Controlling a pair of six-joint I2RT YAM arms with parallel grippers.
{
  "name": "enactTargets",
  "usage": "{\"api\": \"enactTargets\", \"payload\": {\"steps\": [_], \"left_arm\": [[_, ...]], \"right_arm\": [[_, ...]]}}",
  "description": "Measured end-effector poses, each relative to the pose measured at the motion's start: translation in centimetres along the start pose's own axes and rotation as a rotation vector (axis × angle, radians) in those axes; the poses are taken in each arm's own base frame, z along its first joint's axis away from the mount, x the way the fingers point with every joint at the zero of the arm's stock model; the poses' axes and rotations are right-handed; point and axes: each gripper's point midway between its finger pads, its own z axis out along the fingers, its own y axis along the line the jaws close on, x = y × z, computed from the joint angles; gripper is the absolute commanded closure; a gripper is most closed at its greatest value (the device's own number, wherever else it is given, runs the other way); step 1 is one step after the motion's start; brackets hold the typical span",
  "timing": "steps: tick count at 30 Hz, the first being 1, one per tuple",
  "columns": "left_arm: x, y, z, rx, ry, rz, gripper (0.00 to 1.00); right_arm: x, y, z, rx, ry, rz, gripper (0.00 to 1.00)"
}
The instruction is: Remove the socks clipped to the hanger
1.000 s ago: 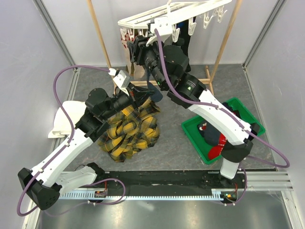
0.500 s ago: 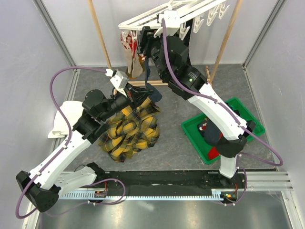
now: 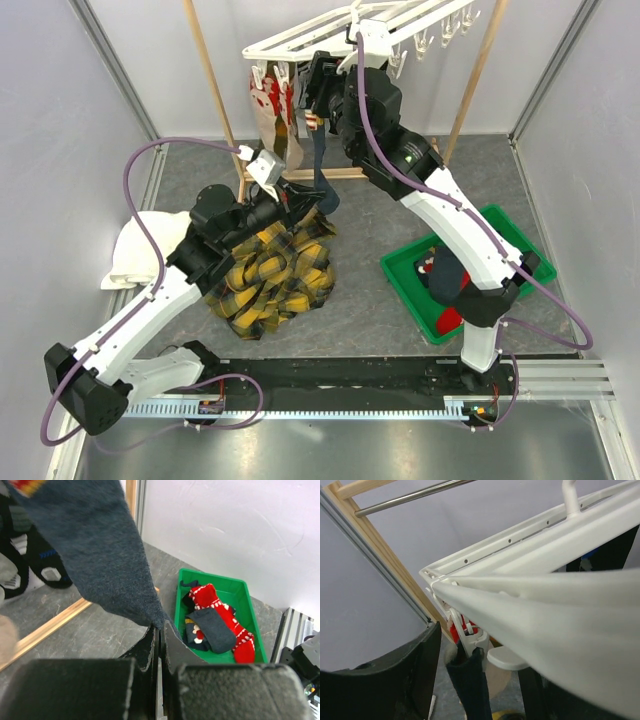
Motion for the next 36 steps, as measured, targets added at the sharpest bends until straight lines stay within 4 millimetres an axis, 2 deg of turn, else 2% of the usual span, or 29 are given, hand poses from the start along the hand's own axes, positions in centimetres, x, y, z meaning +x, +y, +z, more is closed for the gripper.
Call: {"api": "enactTargets", "payload": {"steps": [4, 11, 17, 23, 30, 36], "left_arm": [[0.7, 0.3, 0.4, -0.004, 0.012, -0.004, 0.98], [0.3, 0.2, 0.5, 0.001, -0.010, 0.003, 0.98], [0.3, 0.2, 0.6, 0.003, -0.012, 0.004, 0.98], [0.6, 0.3, 0.7, 0.004, -0.006, 0.002, 0.98], [0.7, 0.3, 0.8, 0.005, -0.004, 0.001, 0.98], [0.6, 0.3, 0.9, 0.007, -0.008, 0.003, 0.98]], "right_arm": [[-0.1, -0.2, 0.1, -0.008, 0.005, 0.011, 0.33], [-0.9, -1.5, 0.8, -0.011, -0.001, 0.041, 0.29], [-0.5, -1.4, 0.9, -0.019, 0.009, 0.068, 0.29], [-0.2, -1.2, 1.0, -0.025, 0.015, 0.089, 0.37], [-0.6, -1.0, 1.1, -0.030, -0.006, 0.116, 0.43], [-1.1, -1.0, 1.2, -0.027, -0.022, 0.132, 0.66]]}}
